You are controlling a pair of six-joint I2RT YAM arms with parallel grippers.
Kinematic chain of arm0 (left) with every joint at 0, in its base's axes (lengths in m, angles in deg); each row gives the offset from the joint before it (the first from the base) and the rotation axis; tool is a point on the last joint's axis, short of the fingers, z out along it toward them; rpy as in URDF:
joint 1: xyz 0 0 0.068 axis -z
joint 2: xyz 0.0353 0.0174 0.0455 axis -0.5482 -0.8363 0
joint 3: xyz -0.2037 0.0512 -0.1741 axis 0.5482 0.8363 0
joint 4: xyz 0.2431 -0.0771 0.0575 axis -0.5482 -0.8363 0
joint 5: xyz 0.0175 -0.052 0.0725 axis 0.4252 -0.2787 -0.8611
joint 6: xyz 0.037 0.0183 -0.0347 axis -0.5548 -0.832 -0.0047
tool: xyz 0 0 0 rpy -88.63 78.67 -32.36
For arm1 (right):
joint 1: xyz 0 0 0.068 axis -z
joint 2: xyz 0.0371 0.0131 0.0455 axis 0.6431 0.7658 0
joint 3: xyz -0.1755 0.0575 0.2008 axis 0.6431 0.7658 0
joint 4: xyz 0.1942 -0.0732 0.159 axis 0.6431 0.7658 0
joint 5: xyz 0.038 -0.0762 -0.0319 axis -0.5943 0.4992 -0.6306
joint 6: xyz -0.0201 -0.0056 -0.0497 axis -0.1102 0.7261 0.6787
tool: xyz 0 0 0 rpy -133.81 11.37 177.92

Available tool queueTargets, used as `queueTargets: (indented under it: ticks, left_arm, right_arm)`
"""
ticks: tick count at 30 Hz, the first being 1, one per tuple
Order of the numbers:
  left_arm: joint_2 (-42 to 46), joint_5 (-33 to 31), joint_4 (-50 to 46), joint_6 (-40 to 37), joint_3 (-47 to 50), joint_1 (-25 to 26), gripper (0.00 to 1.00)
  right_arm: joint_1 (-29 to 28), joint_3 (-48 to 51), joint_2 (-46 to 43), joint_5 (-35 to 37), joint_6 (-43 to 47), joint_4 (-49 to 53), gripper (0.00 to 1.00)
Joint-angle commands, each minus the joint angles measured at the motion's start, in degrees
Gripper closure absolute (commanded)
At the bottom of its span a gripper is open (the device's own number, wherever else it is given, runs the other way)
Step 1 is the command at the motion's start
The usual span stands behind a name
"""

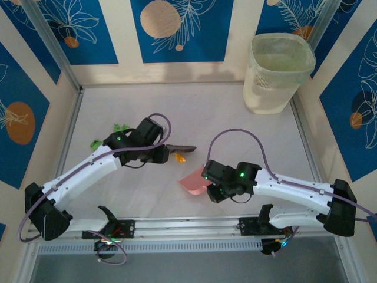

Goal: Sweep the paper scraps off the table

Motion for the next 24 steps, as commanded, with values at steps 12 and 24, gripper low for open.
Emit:
queueTargets:
  ticks: [12, 24]
  left_arm:
    - [-1.1, 9.2, -1.0, -1.4, -1.9, 3.4, 1.0]
    - [4.8, 8.4, -0.2, 0.4, -0.7, 3.1, 1.0]
  right_arm:
    - [-0.8, 2.8, 2.9, 1.3, -5.1, 0.3, 1.0]
    - [-0.7, 5.4, -0.2, 2.0, -6.9, -2.1, 1.0]
